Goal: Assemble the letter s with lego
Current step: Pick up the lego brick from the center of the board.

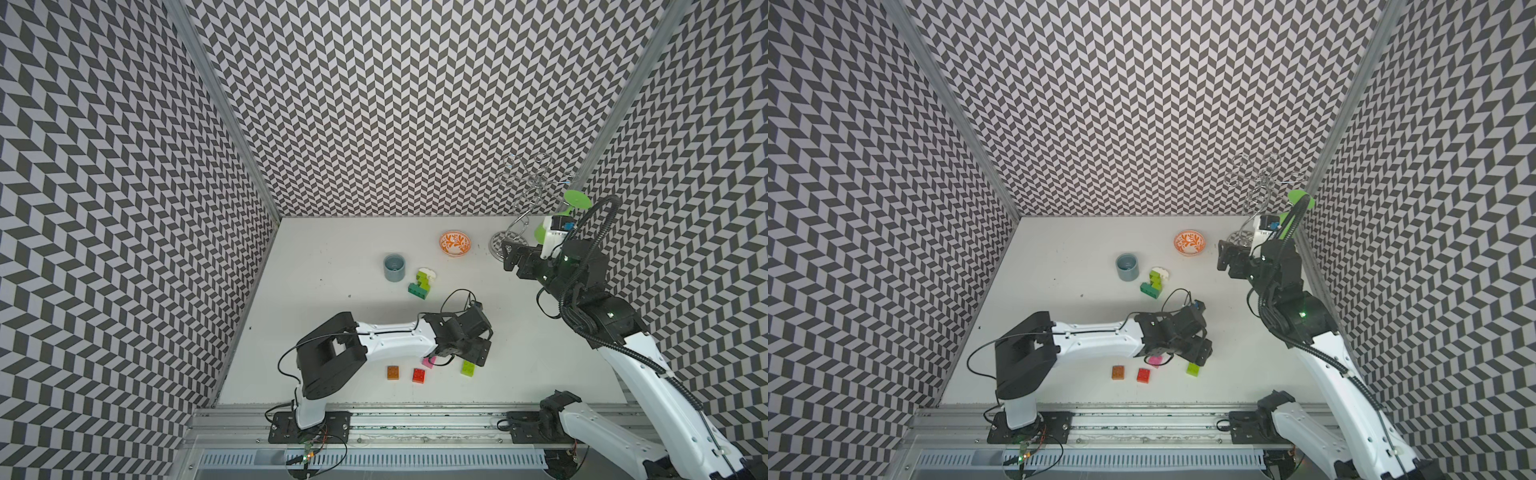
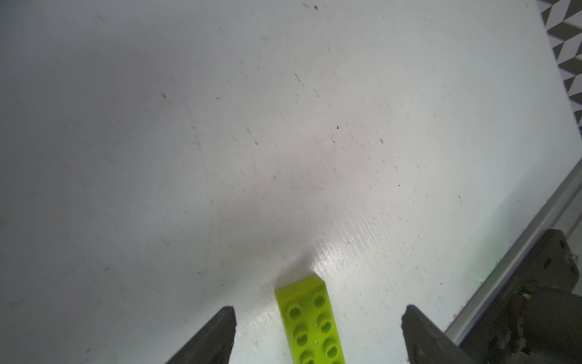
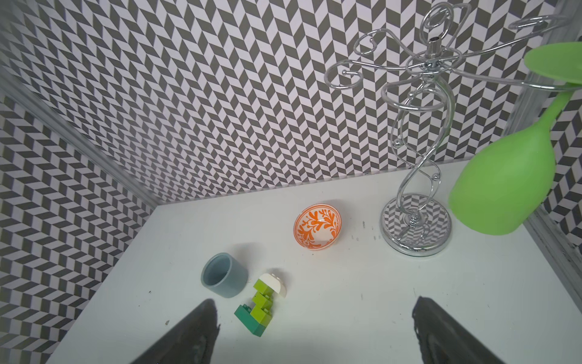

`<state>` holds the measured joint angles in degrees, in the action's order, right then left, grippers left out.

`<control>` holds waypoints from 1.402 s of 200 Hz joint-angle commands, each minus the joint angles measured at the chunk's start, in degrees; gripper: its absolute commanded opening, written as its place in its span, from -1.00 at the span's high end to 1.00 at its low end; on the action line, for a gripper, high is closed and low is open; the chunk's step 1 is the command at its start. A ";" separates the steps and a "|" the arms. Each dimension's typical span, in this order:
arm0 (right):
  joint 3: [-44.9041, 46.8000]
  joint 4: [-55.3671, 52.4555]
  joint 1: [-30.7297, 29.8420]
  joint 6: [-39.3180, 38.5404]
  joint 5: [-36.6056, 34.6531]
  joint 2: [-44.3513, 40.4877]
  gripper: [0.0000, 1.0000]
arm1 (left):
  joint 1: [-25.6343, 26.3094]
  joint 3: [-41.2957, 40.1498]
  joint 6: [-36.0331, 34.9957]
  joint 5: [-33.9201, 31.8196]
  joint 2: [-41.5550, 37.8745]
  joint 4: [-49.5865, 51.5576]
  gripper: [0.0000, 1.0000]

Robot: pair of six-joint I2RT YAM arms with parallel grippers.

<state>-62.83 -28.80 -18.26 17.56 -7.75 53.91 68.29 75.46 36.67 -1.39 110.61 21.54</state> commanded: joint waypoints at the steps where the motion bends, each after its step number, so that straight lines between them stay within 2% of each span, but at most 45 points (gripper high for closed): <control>1: 0.46 -2.12 0.32 -0.51 -1.31 -1.39 -0.95 | 0.22 2.68 -1.29 -1.14 2.39 5.16 -0.70; 22: 1.16 -2.21 0.38 -0.76 -0.59 -1.50 -0.95 | 0.26 5.26 -2.07 -1.46 5.37 8.64 -0.69; 42: 1.91 -2.10 0.50 -0.84 -0.33 -1.44 -0.95 | 0.50 6.59 -2.69 -0.93 7.37 10.75 -0.54; 69: 2.76 -1.71 0.57 -0.95 0.09 -1.35 -0.95 | 1.64 7.68 -3.59 -0.55 8.64 12.68 -0.46; 148: 3.49 -1.25 0.60 -0.77 0.90 -1.26 -0.94 | 4.98 11.13 -4.23 -2.95 10.89 19.24 -0.45; 175: 3.54 -1.13 0.62 -0.67 1.09 -1.44 -0.93 | 5.45 12.29 -4.49 -4.05 12.26 21.08 -0.25; 202: 3.50 -1.17 0.68 -0.82 0.98 -1.57 -0.92 | 5.45 12.86 -4.65 -5.57 12.62 22.25 0.07; 240: 3.54 -0.71 0.66 -1.20 1.72 -2.04 -0.88 | 5.15 13.66 -6.95 -9.75 10.39 24.28 0.32; 268: 4.54 1.19 0.64 -3.12 4.63 -3.13 -0.84 | 2.30 12.26 -13.69 -11.51 4.47 24.16 0.52; 280: 5.66 2.83 0.61 -4.11 5.80 -4.22 -0.81 | -0.37 10.26 -20.54 -11.24 0.05 22.05 0.66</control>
<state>-58.92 -30.74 -17.82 15.62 -4.80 52.07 72.14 87.64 26.81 -10.48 119.61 43.90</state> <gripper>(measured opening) 0.918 0.350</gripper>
